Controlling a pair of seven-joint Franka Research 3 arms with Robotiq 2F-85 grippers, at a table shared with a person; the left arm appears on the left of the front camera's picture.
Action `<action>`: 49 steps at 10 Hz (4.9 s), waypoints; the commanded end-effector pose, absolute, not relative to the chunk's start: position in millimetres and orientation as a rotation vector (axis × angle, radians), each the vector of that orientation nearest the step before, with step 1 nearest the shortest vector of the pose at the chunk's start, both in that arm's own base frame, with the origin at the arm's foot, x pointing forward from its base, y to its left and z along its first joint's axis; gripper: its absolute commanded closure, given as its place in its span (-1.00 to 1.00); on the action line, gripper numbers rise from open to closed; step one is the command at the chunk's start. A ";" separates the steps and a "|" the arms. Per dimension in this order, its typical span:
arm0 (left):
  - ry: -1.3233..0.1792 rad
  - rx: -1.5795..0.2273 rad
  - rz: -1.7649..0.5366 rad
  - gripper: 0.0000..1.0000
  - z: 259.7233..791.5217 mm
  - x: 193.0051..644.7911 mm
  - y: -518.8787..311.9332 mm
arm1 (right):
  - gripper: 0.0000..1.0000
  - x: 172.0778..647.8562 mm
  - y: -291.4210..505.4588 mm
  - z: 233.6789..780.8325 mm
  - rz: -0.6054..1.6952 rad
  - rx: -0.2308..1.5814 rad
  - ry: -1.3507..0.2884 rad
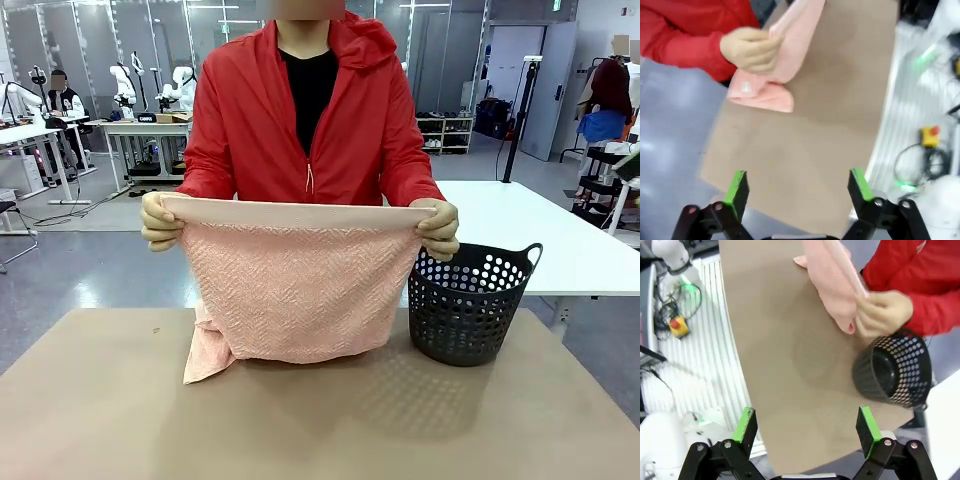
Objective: Fold the towel.
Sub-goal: Grab the top end of the 100 cm Hotel Towel extended by the human.
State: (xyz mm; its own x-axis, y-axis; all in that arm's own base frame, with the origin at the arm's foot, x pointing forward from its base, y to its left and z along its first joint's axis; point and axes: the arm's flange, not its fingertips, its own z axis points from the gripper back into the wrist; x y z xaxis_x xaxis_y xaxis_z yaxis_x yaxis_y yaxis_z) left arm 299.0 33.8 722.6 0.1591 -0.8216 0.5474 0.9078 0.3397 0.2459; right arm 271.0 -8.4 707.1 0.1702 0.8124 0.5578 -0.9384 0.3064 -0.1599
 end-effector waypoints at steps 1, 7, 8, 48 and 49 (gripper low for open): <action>-0.780 0.179 -1.354 -1.00 703.9 290.3 4.3 | -1.00 271.4 24.9 697.0 1.339 0.048 -0.602; -0.773 0.223 -1.479 -1.00 698.6 285.1 -33.1 | -1.00 273.8 67.4 702.6 1.436 -0.017 -0.580; -0.773 0.223 -1.479 -1.00 698.6 285.1 -33.1 | -1.00 273.8 67.4 702.6 1.436 -0.017 -0.580; -0.338 0.114 -1.530 1.00 640.6 443.9 -255.6 | 1.00 448.9 213.2 639.1 1.541 -0.100 -0.297; -0.338 0.114 -1.530 1.00 640.6 443.9 -255.6 | 1.00 448.9 213.2 639.1 1.541 -0.100 -0.297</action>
